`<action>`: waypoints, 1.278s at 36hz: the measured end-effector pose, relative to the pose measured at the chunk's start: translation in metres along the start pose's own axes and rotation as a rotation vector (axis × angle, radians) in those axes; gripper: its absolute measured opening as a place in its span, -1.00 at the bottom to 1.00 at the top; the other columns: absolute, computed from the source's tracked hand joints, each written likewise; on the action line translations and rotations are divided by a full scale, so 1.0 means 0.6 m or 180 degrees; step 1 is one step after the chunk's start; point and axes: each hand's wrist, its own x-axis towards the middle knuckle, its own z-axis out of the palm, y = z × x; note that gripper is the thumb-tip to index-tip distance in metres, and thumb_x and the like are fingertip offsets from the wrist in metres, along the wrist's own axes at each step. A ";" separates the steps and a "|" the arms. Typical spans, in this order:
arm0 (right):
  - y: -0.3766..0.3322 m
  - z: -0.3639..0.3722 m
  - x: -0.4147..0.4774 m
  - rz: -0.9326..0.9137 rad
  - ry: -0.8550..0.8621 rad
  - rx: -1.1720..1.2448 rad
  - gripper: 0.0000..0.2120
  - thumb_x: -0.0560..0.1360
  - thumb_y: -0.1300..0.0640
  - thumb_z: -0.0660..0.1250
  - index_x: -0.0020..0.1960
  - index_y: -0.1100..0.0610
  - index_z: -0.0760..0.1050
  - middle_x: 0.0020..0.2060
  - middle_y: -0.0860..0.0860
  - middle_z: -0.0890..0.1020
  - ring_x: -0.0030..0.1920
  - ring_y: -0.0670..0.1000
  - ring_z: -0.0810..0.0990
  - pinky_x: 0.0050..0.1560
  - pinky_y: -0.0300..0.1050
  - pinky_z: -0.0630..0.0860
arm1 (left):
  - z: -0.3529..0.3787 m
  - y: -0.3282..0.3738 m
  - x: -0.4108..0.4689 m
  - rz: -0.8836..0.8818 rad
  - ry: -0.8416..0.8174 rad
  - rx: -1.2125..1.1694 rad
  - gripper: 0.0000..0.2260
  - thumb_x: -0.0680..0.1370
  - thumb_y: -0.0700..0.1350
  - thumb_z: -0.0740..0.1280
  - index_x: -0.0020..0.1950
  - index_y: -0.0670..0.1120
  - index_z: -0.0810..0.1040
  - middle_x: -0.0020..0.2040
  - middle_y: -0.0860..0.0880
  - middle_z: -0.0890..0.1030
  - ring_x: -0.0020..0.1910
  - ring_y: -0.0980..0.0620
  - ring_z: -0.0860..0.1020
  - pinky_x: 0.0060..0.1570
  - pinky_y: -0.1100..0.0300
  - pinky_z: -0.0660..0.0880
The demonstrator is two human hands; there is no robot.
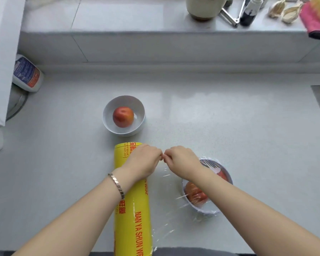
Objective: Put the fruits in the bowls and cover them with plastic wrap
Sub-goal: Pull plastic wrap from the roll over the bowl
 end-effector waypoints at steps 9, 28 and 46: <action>-0.037 0.020 -0.008 0.0541 0.0531 -0.0433 -0.72 0.43 0.13 0.06 -0.25 0.17 0.52 -0.31 0.11 0.63 -0.15 0.15 0.54 -0.17 -0.03 0.22 | 0.021 -0.005 -0.007 0.0022 0.0751 -0.0423 -0.70 0.47 -0.12 0.14 -0.44 -0.15 0.47 -0.52 -0.07 0.46 -0.51 -0.12 0.45 -0.26 0.18 0.26; -0.044 0.003 0.000 0.0966 0.0143 0.0229 -0.71 0.54 0.11 0.05 -0.04 0.16 0.53 -0.02 0.18 0.63 0.07 0.20 0.51 0.08 0.00 0.26 | 0.015 -0.009 -0.005 0.0111 0.0735 -0.0663 -0.77 0.41 -0.18 0.15 -0.42 -0.14 0.47 -0.50 -0.04 0.49 -0.47 -0.10 0.49 -0.19 0.24 0.27; -0.063 -0.004 0.009 0.1050 -0.0038 0.0353 -0.70 0.54 0.11 0.05 -0.02 0.18 0.54 0.03 0.18 0.62 0.11 0.19 0.52 0.12 -0.02 0.30 | 0.008 -0.015 -0.021 0.0051 0.1003 -0.0889 -0.73 0.45 -0.18 0.17 -0.44 -0.19 0.46 -0.51 -0.11 0.46 -0.50 -0.10 0.46 -0.26 0.25 0.26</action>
